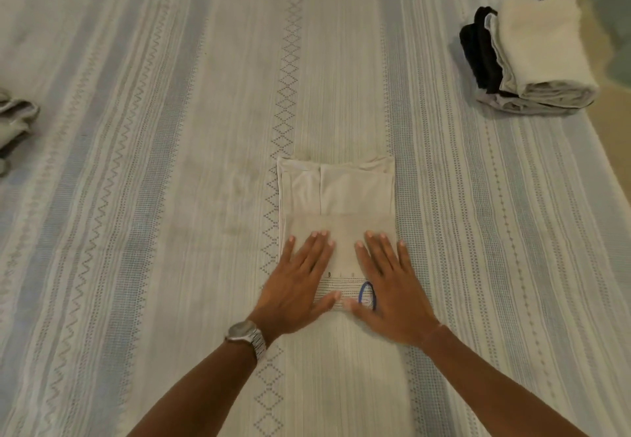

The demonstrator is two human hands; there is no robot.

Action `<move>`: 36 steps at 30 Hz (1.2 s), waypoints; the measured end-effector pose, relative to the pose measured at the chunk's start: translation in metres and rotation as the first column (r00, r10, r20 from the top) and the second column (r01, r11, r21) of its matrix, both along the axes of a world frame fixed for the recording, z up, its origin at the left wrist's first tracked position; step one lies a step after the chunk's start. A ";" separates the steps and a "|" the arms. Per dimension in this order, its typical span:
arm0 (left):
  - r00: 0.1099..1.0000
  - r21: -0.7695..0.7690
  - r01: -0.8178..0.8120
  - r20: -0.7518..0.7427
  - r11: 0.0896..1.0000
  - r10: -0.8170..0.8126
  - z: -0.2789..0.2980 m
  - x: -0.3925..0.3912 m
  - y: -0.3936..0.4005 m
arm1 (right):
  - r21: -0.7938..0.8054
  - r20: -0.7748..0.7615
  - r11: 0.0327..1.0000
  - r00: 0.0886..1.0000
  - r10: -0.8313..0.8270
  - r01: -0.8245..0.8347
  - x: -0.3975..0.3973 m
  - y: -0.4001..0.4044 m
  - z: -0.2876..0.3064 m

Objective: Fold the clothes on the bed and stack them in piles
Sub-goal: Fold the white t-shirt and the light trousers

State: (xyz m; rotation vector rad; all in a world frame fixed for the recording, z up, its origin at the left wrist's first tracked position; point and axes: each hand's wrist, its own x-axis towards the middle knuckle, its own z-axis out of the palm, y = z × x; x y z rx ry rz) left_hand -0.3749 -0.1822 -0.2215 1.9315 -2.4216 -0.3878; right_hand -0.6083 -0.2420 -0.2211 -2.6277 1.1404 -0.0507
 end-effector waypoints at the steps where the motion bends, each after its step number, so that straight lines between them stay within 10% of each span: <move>1: 0.998 -0.011 0.064 0.011 0.998 -0.064 0.000 0.005 0.011 | -0.015 -0.019 0.999 0.999 0.046 -0.047 -0.012 0.008 -0.001; 14: 0.992 -0.116 -0.049 0.110 0.992 0.062 -0.012 0.004 0.063 | -0.273 -0.185 0.958 0.973 -0.138 0.084 -0.001 0.053 -0.017; 25: 0.974 -0.061 0.077 0.220 0.995 -0.062 0.011 -0.002 0.123 | -0.242 -0.191 0.968 0.981 0.019 -0.066 -0.046 0.092 -0.003; 29: 0.989 -0.079 0.117 0.100 0.990 -0.109 0.019 -0.001 0.143 | -0.263 -0.057 0.960 0.994 0.090 -0.102 -0.064 0.111 0.006; 36: 0.887 -0.253 -0.309 -0.424 0.917 0.182 0.053 0.011 0.101 | 0.301 0.464 0.897 0.773 -0.434 0.323 -0.055 0.071 0.062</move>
